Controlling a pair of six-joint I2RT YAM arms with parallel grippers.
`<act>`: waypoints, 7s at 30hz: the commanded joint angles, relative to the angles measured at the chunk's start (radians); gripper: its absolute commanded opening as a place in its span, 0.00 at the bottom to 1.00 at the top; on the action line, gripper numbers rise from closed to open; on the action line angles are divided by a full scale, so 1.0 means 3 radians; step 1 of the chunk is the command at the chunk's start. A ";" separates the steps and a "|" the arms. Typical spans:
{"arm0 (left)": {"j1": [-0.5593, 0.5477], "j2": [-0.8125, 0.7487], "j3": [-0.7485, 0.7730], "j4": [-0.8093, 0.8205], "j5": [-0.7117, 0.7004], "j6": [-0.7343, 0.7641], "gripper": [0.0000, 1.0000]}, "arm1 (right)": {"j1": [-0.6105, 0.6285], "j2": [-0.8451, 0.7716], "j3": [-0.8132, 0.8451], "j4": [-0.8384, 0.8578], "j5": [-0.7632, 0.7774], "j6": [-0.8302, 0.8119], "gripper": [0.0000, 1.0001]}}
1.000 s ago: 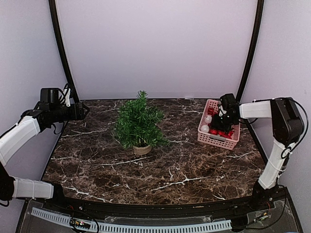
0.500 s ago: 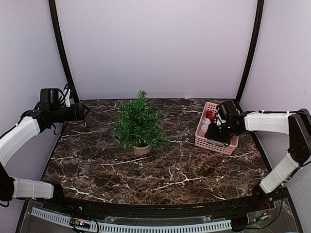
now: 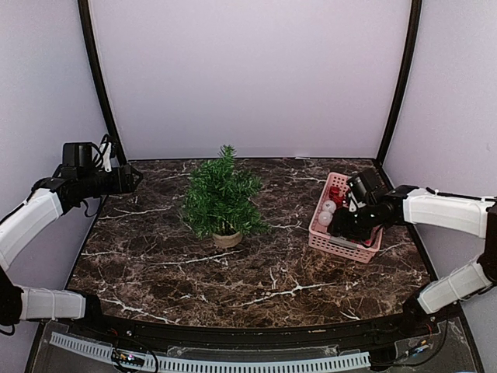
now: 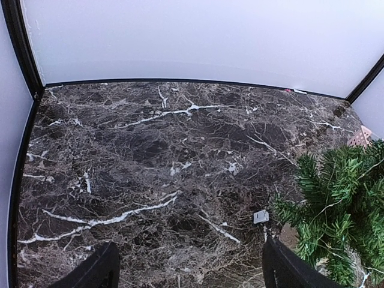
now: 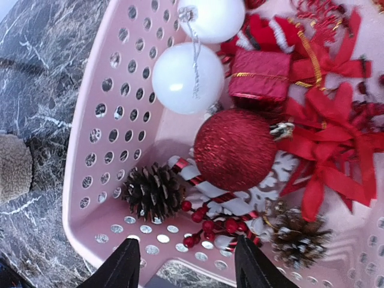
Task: Decorate the small christmas tree
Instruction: Move the bin to the center of the board, then hang the ornament ball in the bin, then pass from the right arm to the left
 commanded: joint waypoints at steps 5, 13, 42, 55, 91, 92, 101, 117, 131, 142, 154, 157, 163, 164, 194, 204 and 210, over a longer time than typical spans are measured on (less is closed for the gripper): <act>0.0017 -0.0247 -0.0109 0.0103 -0.0054 0.0010 0.84 | -0.0003 -0.0067 0.0800 -0.0441 0.0780 -0.0219 0.59; 0.0020 -0.0402 -0.0176 0.0183 -0.0110 -0.0004 0.84 | -0.0360 0.0452 0.1281 -0.0211 0.0794 -0.0592 0.65; 0.0016 -0.0290 -0.0168 0.0172 -0.0171 -0.0004 0.84 | -0.0933 0.2075 0.2013 -0.0082 0.1415 -0.1009 0.53; 0.0020 -0.0269 -0.0168 0.0167 -0.0170 -0.0009 0.84 | -0.0939 0.2293 0.2142 -0.0092 0.1634 -0.1104 0.46; -0.0905 -0.0704 -0.0229 0.0713 0.0505 -0.0228 0.81 | -0.0841 -0.0247 0.0970 -0.0172 -0.0663 -0.0830 0.36; -0.1066 -0.0709 -0.0192 0.0741 0.0504 -0.0315 0.80 | -0.0810 -0.0305 0.0971 -0.0179 -0.0736 -0.0811 0.36; -0.1933 -0.0622 0.0054 0.0940 0.0337 -0.0397 0.79 | -0.0295 -0.0427 0.1211 -0.0231 -0.0926 -0.0662 0.36; -0.2506 -0.0096 0.0241 0.1448 0.0774 -0.0276 0.80 | 0.0811 -0.0032 0.2052 0.0068 -0.1252 -0.0612 0.34; -0.2644 0.0279 0.0380 0.1693 0.1091 -0.0124 0.82 | 0.1038 0.0209 0.2456 0.0353 -0.1966 -0.0763 0.34; -0.2782 0.0530 0.0458 0.2007 0.0887 -0.0153 0.79 | 0.1081 0.0135 0.2349 0.0502 -0.2225 -0.0774 0.34; -0.2777 0.0208 0.0106 0.2255 0.0366 -0.1122 0.64 | 0.1086 -0.0010 0.2164 0.0643 -0.2327 -0.0805 0.35; -0.2777 0.0187 0.0068 0.2390 0.0330 -0.1418 0.68 | 0.1086 -0.0001 0.2138 0.0690 -0.2371 -0.0787 0.35; -0.2763 0.0347 0.0159 0.2476 0.0248 -0.2065 0.74 | 0.1096 -0.0011 0.2093 0.0777 -0.2431 -0.0803 0.35; -0.2765 0.0359 0.0162 0.2500 0.0237 -0.2148 0.74 | 0.1101 -0.0022 0.2076 0.0800 -0.2441 -0.0808 0.35; -0.2742 0.0565 0.0243 0.2667 0.0083 -0.2310 0.58 | 0.1132 -0.0008 0.2024 0.0974 -0.2562 -0.0846 0.35; -0.2618 0.0057 -0.0085 0.2377 -0.0039 -0.1749 0.83 | 0.1133 -0.0034 0.1983 0.1149 -0.2604 -0.0778 0.35; -0.2583 0.0176 -0.0023 0.2611 0.0747 -0.1419 0.82 | 0.1149 -0.0006 0.1959 0.1255 -0.2655 -0.0717 0.35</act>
